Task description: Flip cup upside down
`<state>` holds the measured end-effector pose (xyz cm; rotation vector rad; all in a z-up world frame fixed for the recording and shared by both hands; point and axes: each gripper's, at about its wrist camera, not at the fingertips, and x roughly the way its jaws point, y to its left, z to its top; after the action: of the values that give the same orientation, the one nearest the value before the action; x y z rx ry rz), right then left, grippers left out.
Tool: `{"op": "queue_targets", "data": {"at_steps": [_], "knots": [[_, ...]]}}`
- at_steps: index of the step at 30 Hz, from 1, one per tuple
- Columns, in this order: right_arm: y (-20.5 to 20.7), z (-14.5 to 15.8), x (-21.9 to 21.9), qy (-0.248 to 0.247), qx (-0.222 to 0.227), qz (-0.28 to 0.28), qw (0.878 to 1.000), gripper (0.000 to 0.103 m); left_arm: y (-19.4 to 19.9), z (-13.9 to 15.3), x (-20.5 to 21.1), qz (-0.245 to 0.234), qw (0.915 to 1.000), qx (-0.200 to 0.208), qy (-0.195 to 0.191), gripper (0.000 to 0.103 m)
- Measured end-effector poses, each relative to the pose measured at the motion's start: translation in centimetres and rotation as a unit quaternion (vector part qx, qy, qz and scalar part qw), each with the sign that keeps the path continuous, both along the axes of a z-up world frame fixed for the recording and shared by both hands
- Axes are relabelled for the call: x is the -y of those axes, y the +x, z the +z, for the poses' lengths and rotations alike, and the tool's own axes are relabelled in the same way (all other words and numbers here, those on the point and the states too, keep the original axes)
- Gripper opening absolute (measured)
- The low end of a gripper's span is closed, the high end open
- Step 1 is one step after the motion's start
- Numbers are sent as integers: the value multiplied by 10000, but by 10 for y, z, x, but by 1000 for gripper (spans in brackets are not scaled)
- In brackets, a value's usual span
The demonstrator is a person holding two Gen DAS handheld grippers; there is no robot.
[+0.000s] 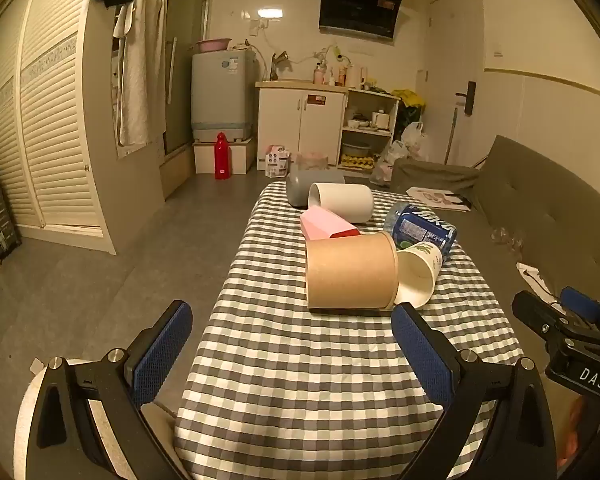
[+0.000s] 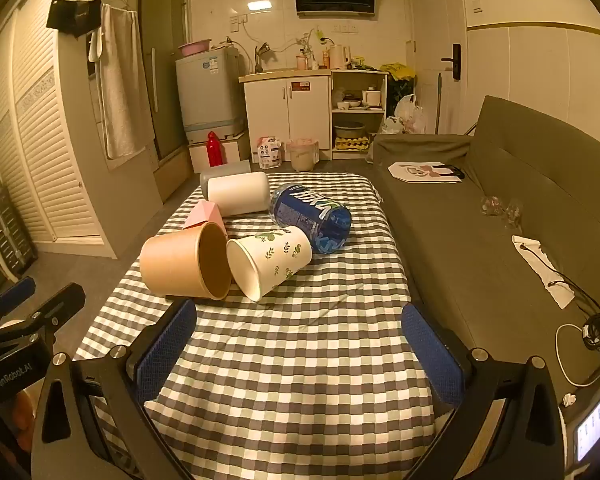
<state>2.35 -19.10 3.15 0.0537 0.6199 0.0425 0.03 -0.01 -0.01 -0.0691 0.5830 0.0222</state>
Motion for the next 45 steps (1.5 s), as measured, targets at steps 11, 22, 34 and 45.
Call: {"op": "queue_targets", "data": {"at_steps": [11,22,34,45], "knots": [[1,-1,0,-11,-56,5,10000,103,0,0,4,-53,10000,44,51,103],[1,-2,0,-15,-64,5,10000,103,2,-3,-2,-12,10000,22,-7,103],[1,-1,-2,-19,-73,5,10000,103,2,-3,-2,-14,10000,18,-14,103],[2,-6,-2,-22,-84,6,10000,103,1,-3,-1,-21,10000,8,-9,103]]}}
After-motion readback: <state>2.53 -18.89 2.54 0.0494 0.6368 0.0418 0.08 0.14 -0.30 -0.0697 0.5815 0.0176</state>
